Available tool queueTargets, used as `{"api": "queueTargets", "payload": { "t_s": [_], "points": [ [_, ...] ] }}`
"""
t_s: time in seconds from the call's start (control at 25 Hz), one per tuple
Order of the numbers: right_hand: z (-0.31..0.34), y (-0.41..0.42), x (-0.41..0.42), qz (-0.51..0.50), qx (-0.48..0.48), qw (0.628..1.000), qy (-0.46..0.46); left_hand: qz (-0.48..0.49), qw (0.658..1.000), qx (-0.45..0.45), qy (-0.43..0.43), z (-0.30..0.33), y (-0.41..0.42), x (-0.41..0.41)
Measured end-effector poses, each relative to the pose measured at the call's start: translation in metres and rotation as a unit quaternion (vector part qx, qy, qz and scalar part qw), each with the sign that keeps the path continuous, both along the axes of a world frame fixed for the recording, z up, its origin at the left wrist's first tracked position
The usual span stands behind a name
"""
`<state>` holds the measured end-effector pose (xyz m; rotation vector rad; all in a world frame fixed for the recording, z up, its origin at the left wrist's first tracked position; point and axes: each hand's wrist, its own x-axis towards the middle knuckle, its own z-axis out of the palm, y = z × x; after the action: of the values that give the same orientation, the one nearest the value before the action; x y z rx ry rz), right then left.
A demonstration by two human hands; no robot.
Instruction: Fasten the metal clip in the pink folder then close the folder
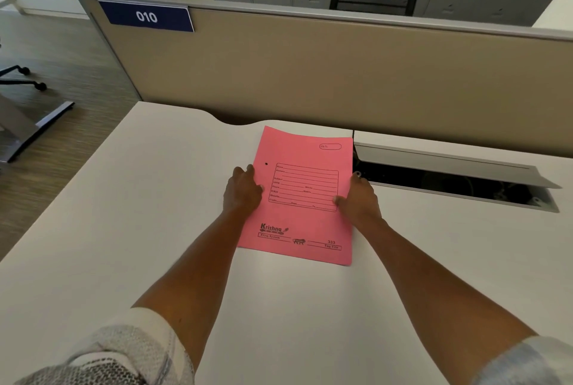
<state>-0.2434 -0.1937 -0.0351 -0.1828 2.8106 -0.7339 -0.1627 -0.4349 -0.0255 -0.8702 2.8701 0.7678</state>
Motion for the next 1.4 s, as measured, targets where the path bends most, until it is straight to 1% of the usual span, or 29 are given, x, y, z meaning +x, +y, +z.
{"api": "queueTargets", "payload": {
  "t_s": [0.12, 0.28, 0.36, 0.44, 0.52, 0.6, 0.68, 0.8, 1.04, 1.12, 1.28, 1.36, 1.4],
  "points": [
    [0.000, -0.001, -0.001, 0.002, 0.029, 1.000, 0.001, 0.000, 1.000, -0.026, -0.014, -0.002, -0.002, 0.002],
    [0.000, -0.004, 0.001, -0.002, 0.029, 1.000, -0.002, -0.015, 0.998, -0.049, -0.031, -0.003, 0.002, 0.001],
    [0.004, -0.007, 0.005, -0.013, 0.027, 0.999, 0.024, -0.026, 0.996, -0.084, -0.017, -0.003, 0.006, 0.002],
    [0.007, -0.010, 0.011, -0.015, 0.028, 0.995, 0.092, -0.074, 0.990, -0.119, 0.029, -0.004, 0.015, 0.003],
    [0.006, -0.016, 0.017, 0.015, 0.016, 0.991, 0.134, -0.156, 0.979, -0.121, 0.044, -0.009, 0.030, 0.003],
    [-0.002, -0.023, 0.024, 0.064, 0.010, 0.991, 0.120, -0.210, 0.970, -0.121, 0.016, -0.019, 0.049, 0.003],
    [-0.015, -0.027, 0.031, 0.111, 0.056, 0.988, 0.087, -0.233, 0.964, -0.129, -0.006, -0.031, 0.062, 0.005],
    [-0.036, -0.021, 0.034, 0.144, 0.106, 0.981, 0.080, -0.238, 0.962, -0.136, -0.013, -0.043, 0.070, 0.008],
    [-0.047, -0.020, 0.037, 0.145, 0.121, 0.976, 0.105, -0.228, 0.964, -0.138, -0.002, -0.048, 0.070, 0.010],
    [-0.047, -0.020, 0.038, 0.146, 0.123, 0.976, 0.101, -0.230, 0.963, -0.139, -0.005, -0.049, 0.070, 0.011],
    [-0.037, -0.020, 0.037, 0.157, 0.119, 0.978, 0.064, -0.226, 0.966, -0.125, -0.032, -0.037, 0.072, 0.009],
    [-0.024, -0.019, 0.032, 0.160, 0.108, 0.980, 0.057, -0.216, 0.969, -0.116, -0.023, -0.024, 0.074, 0.004],
    [-0.015, -0.018, 0.030, 0.160, 0.105, 0.979, 0.068, -0.216, 0.969, -0.120, -0.011, -0.015, 0.076, 0.002]
  ]
}}
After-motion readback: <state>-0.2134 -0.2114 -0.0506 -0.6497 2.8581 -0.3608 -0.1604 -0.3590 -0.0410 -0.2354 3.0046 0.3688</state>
